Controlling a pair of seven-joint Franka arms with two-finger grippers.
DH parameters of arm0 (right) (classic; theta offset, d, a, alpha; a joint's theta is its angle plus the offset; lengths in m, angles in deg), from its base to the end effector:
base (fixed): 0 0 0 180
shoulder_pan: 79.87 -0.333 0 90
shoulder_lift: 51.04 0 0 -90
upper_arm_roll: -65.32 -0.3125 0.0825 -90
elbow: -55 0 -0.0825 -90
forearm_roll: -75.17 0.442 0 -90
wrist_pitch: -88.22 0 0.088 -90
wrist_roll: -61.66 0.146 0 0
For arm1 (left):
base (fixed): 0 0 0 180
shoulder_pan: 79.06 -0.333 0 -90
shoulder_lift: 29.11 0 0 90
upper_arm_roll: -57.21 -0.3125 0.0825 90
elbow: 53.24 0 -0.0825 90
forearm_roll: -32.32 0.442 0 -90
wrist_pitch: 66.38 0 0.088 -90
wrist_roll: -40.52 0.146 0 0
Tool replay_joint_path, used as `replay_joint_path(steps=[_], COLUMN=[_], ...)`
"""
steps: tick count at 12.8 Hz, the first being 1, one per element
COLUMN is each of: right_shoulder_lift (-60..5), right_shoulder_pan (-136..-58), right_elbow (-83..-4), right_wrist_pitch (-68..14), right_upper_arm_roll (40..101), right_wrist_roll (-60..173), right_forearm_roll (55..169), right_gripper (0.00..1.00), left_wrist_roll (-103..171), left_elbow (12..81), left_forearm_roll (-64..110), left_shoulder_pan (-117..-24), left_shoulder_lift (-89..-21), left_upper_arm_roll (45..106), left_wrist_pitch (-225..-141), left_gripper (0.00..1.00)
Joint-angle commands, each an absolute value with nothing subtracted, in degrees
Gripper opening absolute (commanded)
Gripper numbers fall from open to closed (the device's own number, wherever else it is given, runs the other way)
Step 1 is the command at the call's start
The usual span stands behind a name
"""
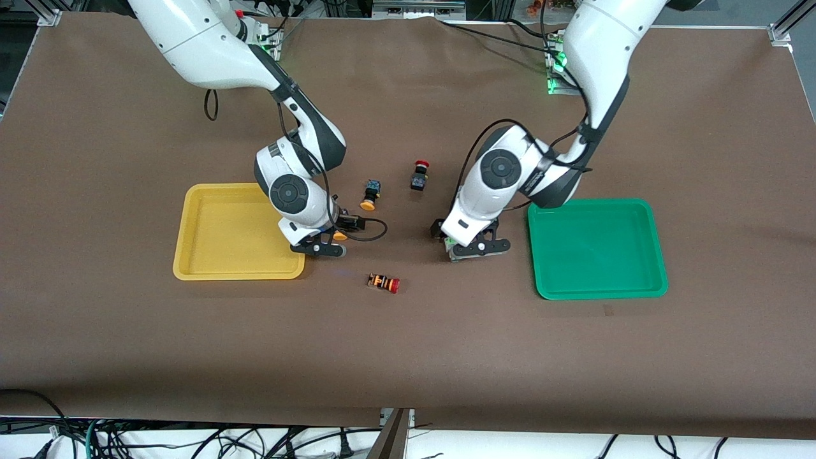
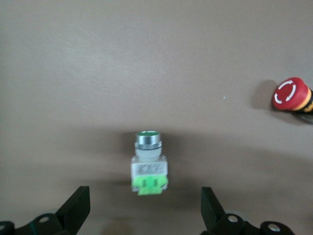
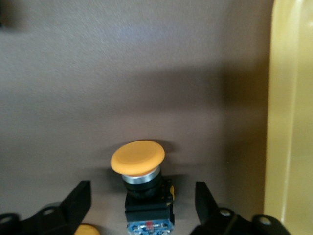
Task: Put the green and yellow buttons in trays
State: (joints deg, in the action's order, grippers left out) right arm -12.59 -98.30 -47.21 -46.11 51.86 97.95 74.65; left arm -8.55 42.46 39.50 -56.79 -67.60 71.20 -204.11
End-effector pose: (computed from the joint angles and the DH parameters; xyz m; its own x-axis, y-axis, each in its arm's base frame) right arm 0.5756 0.3593 0.0937 0.9816 -0.1066 -0.1587 -0.1167 -0.9916 -0.0558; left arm 0.5998 -0.4225 0.1494 0.9815 0.1910 0.0109 0.1889 -0.9765 0.1033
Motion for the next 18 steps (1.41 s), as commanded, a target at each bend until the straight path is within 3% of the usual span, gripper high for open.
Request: replay_joint_path(steps=[1, 4, 6, 7, 8, 10, 12, 16, 18], right_shoulder_lift=[-13.69, -15.35, -18.51, -19.92, -21.5, -23.09, -23.36, -23.01, -22.66], right_shoulder_pan=[-98.68, -98.25, -95.71, -93.87, -91.94, -89.37, -89.28, -86.82, -86.29], right_elbow=[-48.97, -48.45, -46.44, -44.86, -44.67, -45.1, -47.02, -52.3, -55.28], right_wrist_pitch=[-46.87, -46.08, -39.61, -34.96, -31.52, -25.89, -24.45, -27.25, -31.46], right_upper_arm_roll=[51.87, 51.87, 51.96, 52.22, 52.66, 56.24, 61.51, 67.86, 68.48], right_wrist_roll=[99.36, 98.58, 96.3, 92.28, 87.2, 76.66, 69.51, 64.47, 64.38], right_forearm_roll=[74.29, 74.29, 74.12, 74.12, 74.2, 74.03, 73.94, 74.29, 74.47], right_gripper=[0.01, 0.0, 0.0, 0.0, 0.0, 0.0, 0.0, 0.0, 0.0], left_wrist_roll=[-14.31, -14.32, -14.06, -13.71, -13.44, -11.7, -6.88, 15.94, 26.85], left_elbow=[36.5, 36.41, 36.41, 36.49, 36.41, 36.75, 36.32, 36.41, 37.1], left_forearm_roll=[45.83, 47.7, 47.7, 47.7, 47.7, 47.7, 47.7, 47.08, 47.26], left_shoulder_pan=[-52.27, -52.08, -51.64, -51.99, -52.17, -53.39, -55.67, -63.57, -67.53], left_shoulder_lift=[-73.04, -75.68, -75.95, -75.61, -75.34, -73.42, -69.56, -62.61, -61.89], left_upper_arm_roll=[68.46, 68.46, 68.46, 68.46, 68.46, 68.37, 68.46, 68.55, 68.55], left_wrist_pitch=[-203.67, -203.93, -204.81, -204.81, -204.63, -202.98, -194.84, -178.3, -174.24], left_gripper=[1.0, 0.98, 0.4, 0.17, 0.03, 0.0, 0.0, 0.0, 0.01])
